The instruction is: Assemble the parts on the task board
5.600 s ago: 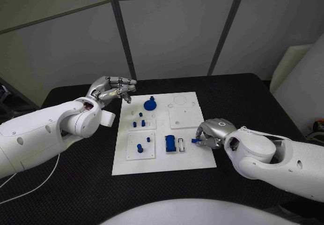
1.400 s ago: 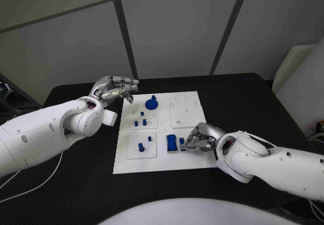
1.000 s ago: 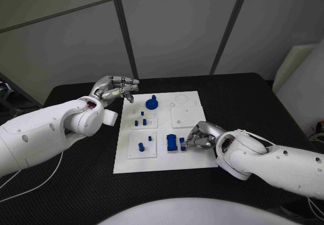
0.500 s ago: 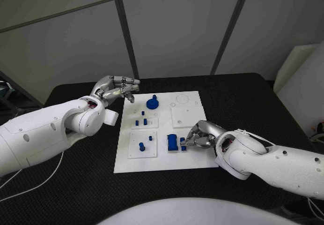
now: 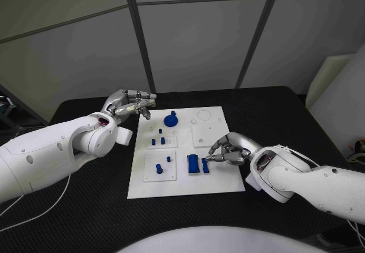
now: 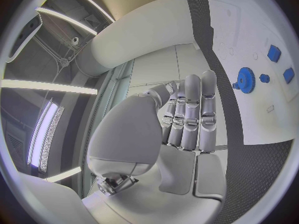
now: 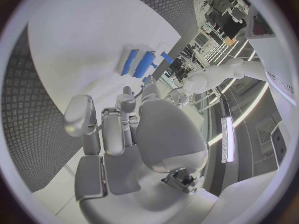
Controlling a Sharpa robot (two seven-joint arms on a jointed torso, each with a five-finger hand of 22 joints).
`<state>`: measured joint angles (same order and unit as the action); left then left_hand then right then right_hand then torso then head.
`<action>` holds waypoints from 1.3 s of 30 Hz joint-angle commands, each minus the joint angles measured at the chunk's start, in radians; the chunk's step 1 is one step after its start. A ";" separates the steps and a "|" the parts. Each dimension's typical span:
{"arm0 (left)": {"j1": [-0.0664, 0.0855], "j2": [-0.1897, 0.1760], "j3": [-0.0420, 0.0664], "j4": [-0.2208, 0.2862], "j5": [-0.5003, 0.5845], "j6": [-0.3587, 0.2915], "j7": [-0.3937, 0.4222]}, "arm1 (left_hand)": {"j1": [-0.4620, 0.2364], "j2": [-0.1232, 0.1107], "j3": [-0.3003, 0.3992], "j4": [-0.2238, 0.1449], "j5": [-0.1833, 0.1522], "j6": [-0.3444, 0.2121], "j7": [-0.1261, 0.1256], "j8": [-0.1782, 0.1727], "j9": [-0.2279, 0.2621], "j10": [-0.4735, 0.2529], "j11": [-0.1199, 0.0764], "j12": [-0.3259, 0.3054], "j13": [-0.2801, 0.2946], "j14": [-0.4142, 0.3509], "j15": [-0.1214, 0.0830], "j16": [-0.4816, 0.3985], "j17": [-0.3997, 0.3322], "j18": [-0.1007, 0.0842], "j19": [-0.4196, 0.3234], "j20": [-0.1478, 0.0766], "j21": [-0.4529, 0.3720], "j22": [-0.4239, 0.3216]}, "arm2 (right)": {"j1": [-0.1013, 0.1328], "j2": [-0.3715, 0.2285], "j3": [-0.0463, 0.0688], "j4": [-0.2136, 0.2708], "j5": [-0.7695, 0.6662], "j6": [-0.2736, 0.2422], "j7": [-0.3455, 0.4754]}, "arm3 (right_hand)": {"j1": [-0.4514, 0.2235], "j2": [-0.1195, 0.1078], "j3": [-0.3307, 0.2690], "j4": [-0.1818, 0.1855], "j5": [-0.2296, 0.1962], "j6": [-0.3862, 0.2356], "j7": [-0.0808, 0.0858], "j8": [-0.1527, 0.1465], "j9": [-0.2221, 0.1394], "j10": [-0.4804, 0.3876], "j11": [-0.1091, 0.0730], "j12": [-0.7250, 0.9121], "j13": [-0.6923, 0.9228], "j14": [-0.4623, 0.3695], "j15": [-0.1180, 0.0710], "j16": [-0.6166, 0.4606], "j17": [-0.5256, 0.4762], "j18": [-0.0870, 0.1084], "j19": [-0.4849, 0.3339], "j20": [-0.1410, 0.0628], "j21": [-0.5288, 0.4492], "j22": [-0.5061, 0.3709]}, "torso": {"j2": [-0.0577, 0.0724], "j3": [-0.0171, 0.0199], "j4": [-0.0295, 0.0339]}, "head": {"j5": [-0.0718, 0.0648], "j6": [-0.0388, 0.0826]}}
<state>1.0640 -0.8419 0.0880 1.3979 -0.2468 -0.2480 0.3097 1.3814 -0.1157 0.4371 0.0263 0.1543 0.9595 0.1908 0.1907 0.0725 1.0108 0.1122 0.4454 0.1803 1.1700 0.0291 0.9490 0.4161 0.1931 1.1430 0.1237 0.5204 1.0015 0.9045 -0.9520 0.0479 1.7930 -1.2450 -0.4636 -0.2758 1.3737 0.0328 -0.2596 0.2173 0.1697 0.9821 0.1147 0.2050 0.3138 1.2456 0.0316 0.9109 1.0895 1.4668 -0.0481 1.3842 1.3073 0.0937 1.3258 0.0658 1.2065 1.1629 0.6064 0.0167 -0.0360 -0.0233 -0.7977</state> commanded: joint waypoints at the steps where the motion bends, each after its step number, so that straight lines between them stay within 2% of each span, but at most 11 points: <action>1: 0.000 0.004 0.001 -0.010 0.041 0.013 0.033 | -0.030 -0.013 -0.019 0.020 -0.001 -0.010 -0.002 0.007 -0.001 -0.007 -0.001 0.005 0.000 -0.006 0.002 0.004 -0.002 -0.012 -0.006 0.004 -0.012 -0.007 | 0.012 0.011 0.011 -0.043 0.210 -0.069 0.271 | 0.052 0.015 0.009 -0.022 0.021 0.004 0.001 -0.009 -0.006 -0.056 0.005 -0.108 -0.086 0.030 0.009 -0.060 -0.043 0.023 -0.038 0.003 -0.066 -0.066 | -0.018 -0.0067 -0.0068 | -0.001 0.014; 5: -0.003 0.019 0.001 -0.040 0.077 0.008 0.058 | -0.048 -0.021 -0.043 0.036 0.000 -0.011 -0.006 0.010 0.000 -0.007 -0.003 0.009 0.001 -0.019 0.002 -0.002 -0.006 -0.011 -0.013 0.007 -0.027 -0.019 | 0.039 0.051 0.019 -0.151 0.400 -0.069 0.426 | 0.137 0.046 0.029 -0.044 0.037 -0.001 0.015 -0.032 -0.020 -0.194 0.016 -0.351 -0.273 -0.134 0.024 -0.470 -0.439 0.087 -0.256 0.014 -0.415 -0.398 | -0.042 -0.0154 -0.0182 | 0.006 0.036; 14: -0.015 0.093 0.002 -0.171 0.219 -0.059 0.132 | -0.022 -0.013 -0.093 0.068 -0.006 -0.036 0.009 0.014 -0.003 -0.048 0.031 -0.047 -0.049 -0.207 0.049 -0.292 -0.153 -0.017 -0.207 0.053 -0.259 -0.200 | 0.081 0.214 0.033 -0.474 0.781 0.038 0.621 | 0.244 0.071 0.025 -0.025 0.027 -0.022 0.068 -0.107 -0.087 -0.201 0.093 -0.725 -0.714 -0.369 0.122 -1.082 -0.824 0.083 -0.418 0.112 -0.815 -0.681 | -0.089 -0.0230 -0.0446 | 0.026 0.098; 20: -0.026 0.151 0.003 -0.266 0.280 -0.083 0.172 | -0.002 0.000 -0.137 0.090 -0.003 -0.071 0.013 -0.001 -0.006 -0.075 0.050 -0.125 -0.113 -0.238 0.101 -0.563 -0.261 -0.006 -0.361 0.131 -0.451 -0.403 | 0.088 0.336 0.061 -0.669 0.857 0.130 0.665 | 0.238 0.078 0.014 -0.031 0.018 -0.010 0.068 -0.140 -0.142 -0.159 0.112 -0.809 -0.910 -0.377 0.155 -1.272 -1.000 0.092 -0.395 0.157 -0.997 -0.840 | -0.107 -0.0202 -0.0519 | 0.034 0.136; 31: -0.030 0.217 0.004 -0.355 0.308 -0.104 0.201 | 0.022 0.015 -0.168 0.100 -0.001 -0.066 0.008 -0.017 -0.007 -0.060 0.058 -0.193 -0.117 -0.226 0.118 -0.729 -0.307 -0.007 -0.382 0.147 -0.454 -0.529 | 0.090 0.434 0.072 -0.817 0.881 0.186 0.678 | 0.216 0.088 0.022 -0.066 0.025 -0.007 0.073 -0.142 -0.189 -0.140 0.113 -0.839 -1.018 -0.345 0.162 -1.322 -1.112 0.091 -0.336 0.162 -1.083 -0.934 | -0.113 -0.0137 -0.0447 | 0.052 0.169; 32: -0.032 0.214 0.003 -0.350 0.274 -0.082 0.157 | -0.403 0.045 -0.244 0.063 -0.046 -0.337 -0.051 -0.065 -0.073 -0.351 0.007 -0.265 -0.180 -0.512 0.070 -0.792 -0.339 -0.059 -0.611 0.063 -0.520 -0.669 | 0.088 0.431 0.071 -0.813 0.841 0.134 0.642 | -0.254 0.050 0.094 -0.108 -0.036 -0.303 0.017 -0.205 -0.226 -0.475 0.070 -0.911 -1.089 -0.687 0.127 -1.384 -1.169 0.026 -0.636 0.094 -1.118 -1.001 | -0.111 -0.0161 -0.0475 | 0.048 0.166; 33: -0.032 0.213 0.003 -0.349 0.274 -0.083 0.157 | -0.404 0.116 -0.246 0.061 -0.046 -0.339 -0.052 -0.067 -0.073 -0.352 0.006 -0.267 -0.180 -0.514 0.071 -0.793 -0.340 -0.058 -0.613 0.063 -0.520 -0.672 | 0.088 0.430 0.070 -0.812 0.842 0.134 0.642 | -0.260 0.051 0.095 -0.109 -0.036 -0.304 0.016 -0.205 -0.227 -0.476 0.070 -0.911 -1.089 -0.687 0.128 -1.384 -1.171 0.026 -0.637 0.094 -1.118 -1.003 | -0.111 -0.0161 -0.0469 | 0.048 0.166; 36: -0.031 0.209 0.000 -0.334 0.273 -0.096 0.158 | -0.501 0.116 -0.268 0.053 -0.058 -0.402 -0.066 -0.081 -0.073 -0.417 -0.005 -0.287 -0.180 -0.580 0.063 -0.811 -0.416 -0.059 -0.667 0.045 -0.520 -0.707 | 0.089 0.424 0.067 -0.796 0.853 0.122 0.646 | -0.370 0.045 0.109 -0.123 -0.047 -0.368 0.004 -0.205 -0.235 -0.549 0.059 -0.911 -1.089 -0.760 0.120 -1.384 -1.185 0.026 -0.701 0.078 -1.129 -1.019 | -0.106 -0.0162 -0.0393 | 0.045 0.169; 37: -0.031 0.206 -0.002 -0.325 0.273 -0.103 0.159 | -0.533 0.116 -0.274 0.050 -0.061 -0.422 -0.071 -0.085 -0.073 -0.438 -0.009 -0.293 -0.180 -0.601 0.059 -0.816 -0.416 -0.072 -0.684 0.039 -0.520 -0.717 | 0.090 0.420 0.066 -0.787 0.859 0.115 0.648 | -0.409 0.042 0.114 -0.128 -0.052 -0.391 0.000 -0.205 -0.238 -0.575 0.056 -0.911 -1.089 -0.787 0.048 -1.384 -1.189 0.026 -0.725 0.072 -1.132 -1.024 | -0.104 -0.0162 -0.0347 | 0.044 0.171; 38: -0.030 0.203 -0.004 -0.314 0.272 -0.113 0.160 | -0.557 0.116 -0.278 0.048 -0.064 -0.436 -0.074 -0.088 -0.073 -0.454 -0.012 -0.297 -0.180 -0.617 0.057 -0.820 -0.416 -0.103 -0.697 0.035 -0.520 -0.725 | 0.091 0.415 0.063 -0.776 0.867 0.107 0.651 | -0.437 0.040 0.118 -0.130 -0.055 -0.408 -0.004 -0.205 -0.240 -0.595 0.053 -0.911 -1.089 -0.806 0.048 -1.384 -1.193 0.025 -0.742 0.068 -1.134 -1.028 | -0.100 -0.0162 -0.0290 | 0.042 0.173; 39: -0.030 0.197 -0.007 -0.293 0.271 -0.131 0.162 | -0.612 0.116 -0.289 -0.026 -0.069 -0.471 -0.082 -0.095 -0.073 -0.491 -0.019 -0.307 -0.180 -0.654 0.051 -0.828 -0.416 -0.102 -0.727 0.024 -0.520 -0.743 | 0.093 0.406 0.059 -0.755 0.881 0.091 0.657 | -0.501 -0.033 0.128 -0.136 -0.063 -0.448 -0.011 -0.205 -0.314 -0.639 0.048 -0.911 -1.089 -0.852 0.048 -1.384 -1.201 0.014 -0.783 0.059 -1.206 -1.038 | -0.094 -0.0163 -0.0186 | 0.039 0.177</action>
<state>1.0317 -0.6405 0.0822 1.0869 0.0287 -0.3422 0.4647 1.0567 -0.0373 0.2034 0.0931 0.1154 0.6702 0.1498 0.1313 0.0219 0.7136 0.1282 0.1908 0.0207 0.7089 0.1100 0.1652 0.0575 0.1307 0.5717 0.2029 0.0213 0.3543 0.9928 -0.5428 0.1081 1.0177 -0.3954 -0.3372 0.3655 1.1990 0.0888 -0.1820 0.1102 0.1467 0.7341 0.1424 0.0218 0.0928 0.8326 0.1090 0.0244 0.0232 0.8447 0.0675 0.0205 0.1466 0.1469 0.7465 0.1715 0.0884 0.1721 0.5007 0.0009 -0.0728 0.0198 -0.6254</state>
